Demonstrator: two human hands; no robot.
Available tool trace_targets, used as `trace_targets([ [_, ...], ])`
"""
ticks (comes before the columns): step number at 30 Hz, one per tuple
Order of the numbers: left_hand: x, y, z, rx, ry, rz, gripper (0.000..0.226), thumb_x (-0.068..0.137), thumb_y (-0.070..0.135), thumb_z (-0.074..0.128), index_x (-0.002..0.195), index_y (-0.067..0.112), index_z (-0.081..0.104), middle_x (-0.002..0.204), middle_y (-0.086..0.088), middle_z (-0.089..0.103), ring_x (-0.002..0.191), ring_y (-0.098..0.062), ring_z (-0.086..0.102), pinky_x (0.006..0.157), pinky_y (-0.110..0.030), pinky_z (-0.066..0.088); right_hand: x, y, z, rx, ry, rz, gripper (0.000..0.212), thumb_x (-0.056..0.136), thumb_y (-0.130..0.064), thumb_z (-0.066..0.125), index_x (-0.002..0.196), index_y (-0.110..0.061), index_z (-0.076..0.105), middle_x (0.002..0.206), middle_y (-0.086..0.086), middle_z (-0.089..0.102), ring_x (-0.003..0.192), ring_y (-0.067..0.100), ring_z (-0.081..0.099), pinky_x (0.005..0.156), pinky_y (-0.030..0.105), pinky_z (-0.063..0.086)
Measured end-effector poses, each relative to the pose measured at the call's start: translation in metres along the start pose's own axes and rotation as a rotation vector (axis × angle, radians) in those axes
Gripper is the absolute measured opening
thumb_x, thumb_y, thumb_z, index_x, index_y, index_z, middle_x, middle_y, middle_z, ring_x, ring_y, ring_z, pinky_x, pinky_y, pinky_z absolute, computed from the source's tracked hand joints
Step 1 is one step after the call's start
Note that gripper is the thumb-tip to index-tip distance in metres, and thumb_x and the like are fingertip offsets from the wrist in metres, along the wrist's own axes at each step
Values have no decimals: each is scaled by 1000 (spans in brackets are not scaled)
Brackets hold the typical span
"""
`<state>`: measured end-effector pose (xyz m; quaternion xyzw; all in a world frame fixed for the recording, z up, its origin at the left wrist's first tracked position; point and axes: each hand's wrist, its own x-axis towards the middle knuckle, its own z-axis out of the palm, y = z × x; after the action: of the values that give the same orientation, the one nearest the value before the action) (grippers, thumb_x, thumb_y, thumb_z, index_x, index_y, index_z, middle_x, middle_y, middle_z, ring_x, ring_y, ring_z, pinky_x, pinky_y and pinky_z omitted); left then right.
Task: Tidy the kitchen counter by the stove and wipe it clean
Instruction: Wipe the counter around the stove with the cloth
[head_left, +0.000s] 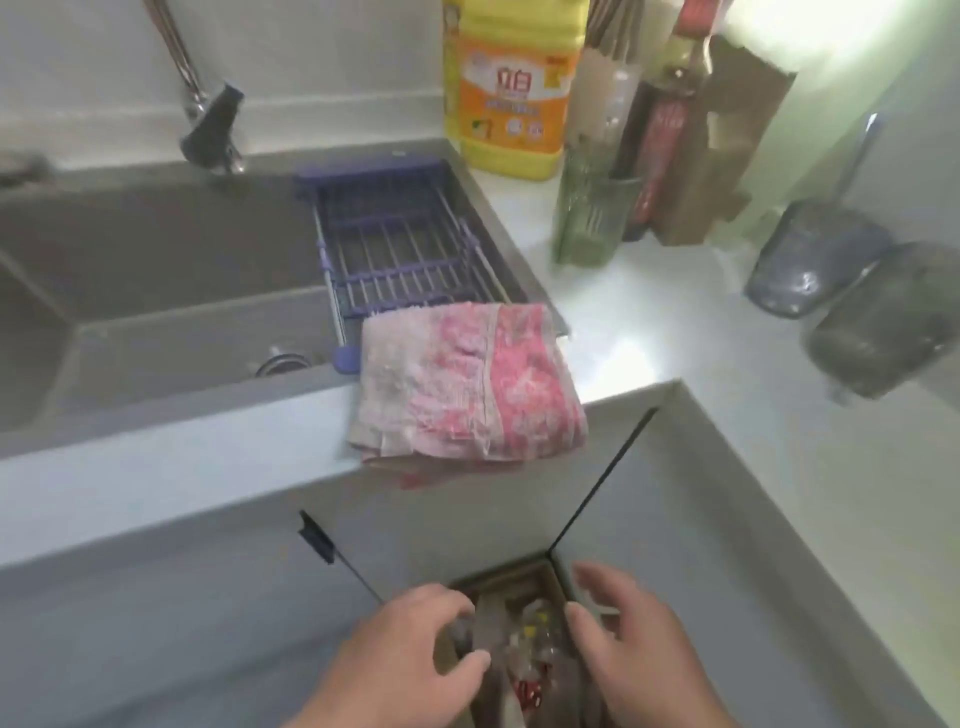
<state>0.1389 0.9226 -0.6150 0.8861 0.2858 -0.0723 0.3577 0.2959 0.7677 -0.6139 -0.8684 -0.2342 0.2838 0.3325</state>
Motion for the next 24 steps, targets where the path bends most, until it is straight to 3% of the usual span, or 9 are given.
trace_targets([
  [3,-27,41,-51,-11,79,21,50,58,80,32,94,50,51,106,29,52,99,14,51,91,-8,39,-17,-48,-35,-13,18,-65,35,83,-27,73,104,-48,53,108,-21,64,95,-11,57,92,12,44],
  [8,-80,90,-105,-12,114,4,31,61,76,38,83,56,46,97,37,51,90,16,50,86,-12,44,-49,-87,-81,-1,-13,-147,36,85,-28,70,120,-33,62,113,-18,63,100,-5,58,94,21,48],
  [10,-101,106,-120,-15,148,-9,28,62,74,39,81,55,47,99,39,50,94,15,50,85,-12,45,-68,-100,-96,-10,-28,-171,38,85,-30,70,122,-32,62,112,-18,63,103,-3,58,93,21,48],
  [14,-140,131,-139,-55,193,-54,31,64,72,43,84,51,53,96,24,58,94,6,55,84,-17,47,-102,-124,-123,-30,-90,-246,38,87,-29,67,124,-31,60,113,-16,63,105,-3,57,91,16,45],
  [19,-171,152,-159,-137,282,-81,31,64,66,48,82,43,59,93,18,64,91,2,59,80,-16,48,-127,-147,-152,-17,-89,-280,36,91,-24,64,127,-26,59,117,-9,62,103,4,55,90,19,40],
  [24,-167,155,-182,-196,404,-81,28,64,60,54,81,39,63,91,12,67,88,-5,63,79,-26,52,-122,-166,-170,-49,-73,-313,38,93,-23,61,131,-23,56,116,-8,59,105,7,53,88,18,37],
])
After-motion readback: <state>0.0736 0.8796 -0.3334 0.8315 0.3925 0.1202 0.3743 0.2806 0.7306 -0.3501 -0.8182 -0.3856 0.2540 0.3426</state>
